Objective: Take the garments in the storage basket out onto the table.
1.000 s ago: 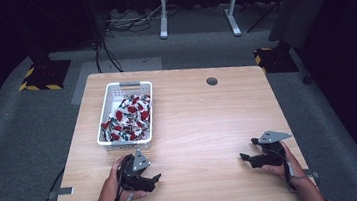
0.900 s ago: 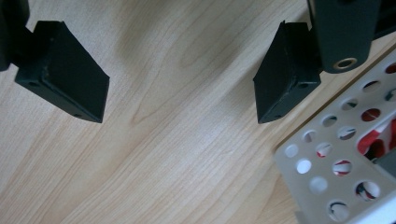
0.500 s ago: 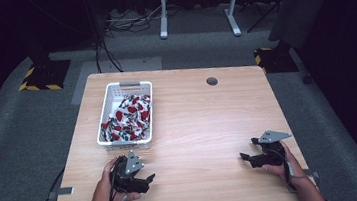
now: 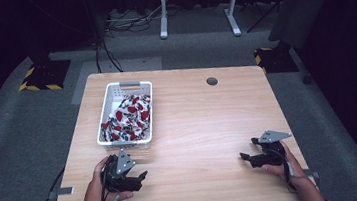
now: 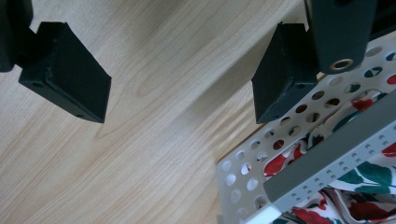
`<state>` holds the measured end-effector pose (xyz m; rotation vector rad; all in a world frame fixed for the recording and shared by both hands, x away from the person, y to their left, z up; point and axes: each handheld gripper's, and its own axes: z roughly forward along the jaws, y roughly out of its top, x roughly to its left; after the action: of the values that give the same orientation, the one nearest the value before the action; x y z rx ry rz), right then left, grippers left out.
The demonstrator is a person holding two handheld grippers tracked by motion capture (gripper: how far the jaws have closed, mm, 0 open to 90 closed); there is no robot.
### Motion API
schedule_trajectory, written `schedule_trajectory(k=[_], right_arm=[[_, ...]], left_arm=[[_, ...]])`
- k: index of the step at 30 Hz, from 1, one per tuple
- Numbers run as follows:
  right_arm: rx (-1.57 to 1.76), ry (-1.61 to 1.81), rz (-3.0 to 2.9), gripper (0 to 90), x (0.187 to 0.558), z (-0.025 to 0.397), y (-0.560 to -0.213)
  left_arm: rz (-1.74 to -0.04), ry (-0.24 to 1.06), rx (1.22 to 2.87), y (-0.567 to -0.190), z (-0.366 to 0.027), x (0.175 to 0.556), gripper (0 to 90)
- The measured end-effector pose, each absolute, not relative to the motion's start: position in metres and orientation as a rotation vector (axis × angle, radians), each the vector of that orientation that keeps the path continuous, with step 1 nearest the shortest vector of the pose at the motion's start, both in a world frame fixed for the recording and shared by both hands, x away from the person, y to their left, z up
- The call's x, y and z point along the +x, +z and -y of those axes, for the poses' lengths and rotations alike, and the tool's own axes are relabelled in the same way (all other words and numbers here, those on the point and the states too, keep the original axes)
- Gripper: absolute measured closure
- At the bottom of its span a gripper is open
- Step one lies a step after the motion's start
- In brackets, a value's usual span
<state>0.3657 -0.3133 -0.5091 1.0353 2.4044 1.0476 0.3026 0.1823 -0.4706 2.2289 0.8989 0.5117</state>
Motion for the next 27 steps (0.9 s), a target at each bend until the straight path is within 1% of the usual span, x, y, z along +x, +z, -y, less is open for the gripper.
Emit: schedule_trajectory(k=[10, 27], right_arm=[[1.036, 1.047, -2.404, 19.5, 0.366, 0.313, -0.509], [1.036, 1.047, -2.404, 19.4, 0.366, 0.313, -0.509]], left_arm=[[-0.902, 0.529, 2.223, -0.465, -0.184, 0.302, 21.4], [-0.901, 0.554, 2.208, -0.458, -0.184, 0.304, 21.0]])
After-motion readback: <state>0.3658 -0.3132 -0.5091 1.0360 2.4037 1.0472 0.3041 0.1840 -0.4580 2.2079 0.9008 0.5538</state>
